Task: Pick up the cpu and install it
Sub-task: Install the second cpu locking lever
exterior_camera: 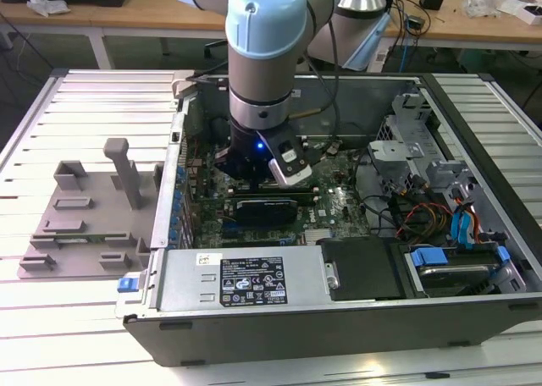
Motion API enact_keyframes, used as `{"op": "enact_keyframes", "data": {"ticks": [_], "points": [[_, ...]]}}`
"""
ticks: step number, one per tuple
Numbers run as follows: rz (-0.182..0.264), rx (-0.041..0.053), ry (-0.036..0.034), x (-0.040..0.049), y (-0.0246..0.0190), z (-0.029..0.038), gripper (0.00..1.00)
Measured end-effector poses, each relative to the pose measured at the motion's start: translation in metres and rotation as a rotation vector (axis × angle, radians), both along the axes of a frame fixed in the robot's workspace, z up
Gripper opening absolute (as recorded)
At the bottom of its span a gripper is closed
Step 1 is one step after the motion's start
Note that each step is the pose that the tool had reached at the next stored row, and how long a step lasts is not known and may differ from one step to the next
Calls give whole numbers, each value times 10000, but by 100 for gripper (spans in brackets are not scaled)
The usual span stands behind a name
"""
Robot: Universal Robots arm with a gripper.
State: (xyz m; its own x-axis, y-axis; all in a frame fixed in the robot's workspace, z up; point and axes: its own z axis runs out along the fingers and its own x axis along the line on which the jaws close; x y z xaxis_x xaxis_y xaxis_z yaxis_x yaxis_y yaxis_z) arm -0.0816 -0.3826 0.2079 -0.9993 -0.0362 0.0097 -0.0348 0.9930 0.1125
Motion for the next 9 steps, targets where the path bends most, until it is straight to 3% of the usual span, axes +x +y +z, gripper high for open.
{"op": "enact_keyframes", "data": {"ticks": [2,7,9], "points": [[0,10,1,-9,11,-39,11],[17,27,2,-9,100,-85,11],[17,30,-52,-20,108,-84,11]]}}
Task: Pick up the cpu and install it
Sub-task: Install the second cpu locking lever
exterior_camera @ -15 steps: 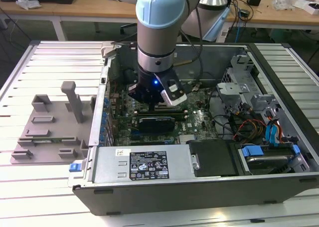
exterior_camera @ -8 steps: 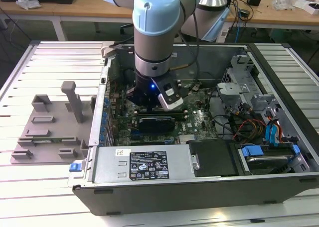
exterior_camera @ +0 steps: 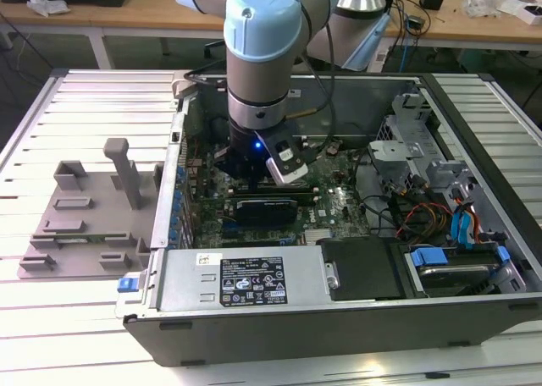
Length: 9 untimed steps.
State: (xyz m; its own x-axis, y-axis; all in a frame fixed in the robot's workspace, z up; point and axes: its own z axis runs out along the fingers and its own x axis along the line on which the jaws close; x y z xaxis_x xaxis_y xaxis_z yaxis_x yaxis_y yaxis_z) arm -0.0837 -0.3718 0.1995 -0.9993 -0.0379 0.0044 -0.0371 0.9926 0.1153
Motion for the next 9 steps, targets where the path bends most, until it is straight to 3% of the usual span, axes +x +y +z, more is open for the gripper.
{"op": "enact_keyframes", "data": {"ticks": [2,5,7,9], "points": [[-1,13,-103,-12,2,16,11],[2,1,-128,-14,-2,53,11],[1,-4,-146,-15,-5,111,11],[0,-5,-147,-16,-31,119,11]]}}
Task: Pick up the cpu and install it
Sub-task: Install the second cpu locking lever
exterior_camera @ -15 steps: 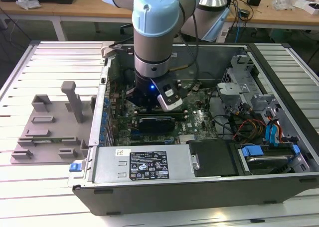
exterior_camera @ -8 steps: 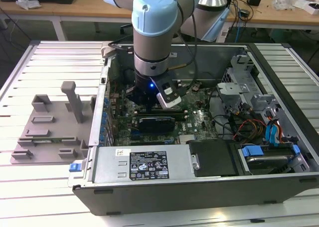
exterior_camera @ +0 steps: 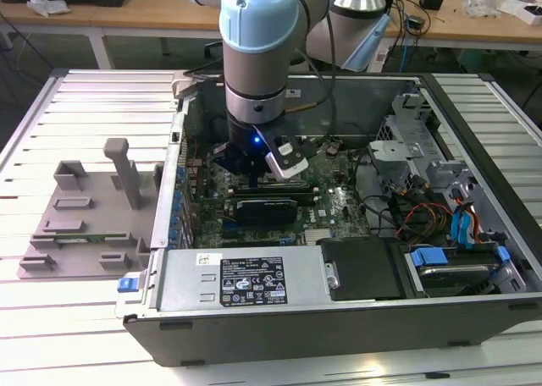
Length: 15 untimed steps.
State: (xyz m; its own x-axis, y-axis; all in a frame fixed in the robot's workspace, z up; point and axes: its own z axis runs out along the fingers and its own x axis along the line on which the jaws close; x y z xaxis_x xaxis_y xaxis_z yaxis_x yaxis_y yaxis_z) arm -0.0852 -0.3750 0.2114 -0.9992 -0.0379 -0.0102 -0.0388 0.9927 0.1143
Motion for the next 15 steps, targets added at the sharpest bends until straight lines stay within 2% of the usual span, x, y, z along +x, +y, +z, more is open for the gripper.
{"op": "enact_keyframes", "data": {"ticks": [1,2,4,7,8,10,15], "points": [[1,-1,0,0,-44,0,11],[1,-1,0,0,-57,0,11],[0,0,0,0,-57,0,11],[3,87,22,2,-58,-14,11],[2,127,33,2,-54,-26,11],[7,150,34,2,-44,-36,11],[28,160,34,2,11,-66,11]]}}
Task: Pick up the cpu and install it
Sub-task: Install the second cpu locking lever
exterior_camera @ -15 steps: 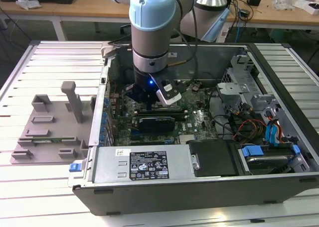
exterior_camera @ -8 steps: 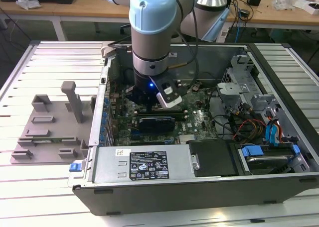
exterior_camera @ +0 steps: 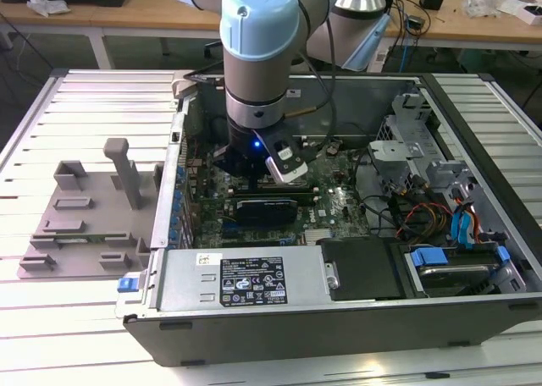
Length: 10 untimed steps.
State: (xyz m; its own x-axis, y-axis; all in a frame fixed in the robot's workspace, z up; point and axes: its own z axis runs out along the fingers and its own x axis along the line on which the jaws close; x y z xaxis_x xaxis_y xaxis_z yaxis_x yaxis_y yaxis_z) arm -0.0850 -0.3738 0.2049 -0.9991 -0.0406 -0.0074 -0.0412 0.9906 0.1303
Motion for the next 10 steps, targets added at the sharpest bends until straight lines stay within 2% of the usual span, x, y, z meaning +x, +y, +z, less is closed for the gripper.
{"op": "enact_keyframes", "data": {"ticks": [5,8,10], "points": [[18,23,3,0,56,-41,11],[28,25,10,0,71,-52,11],[29,25,-3,0,72,-34,11]]}}
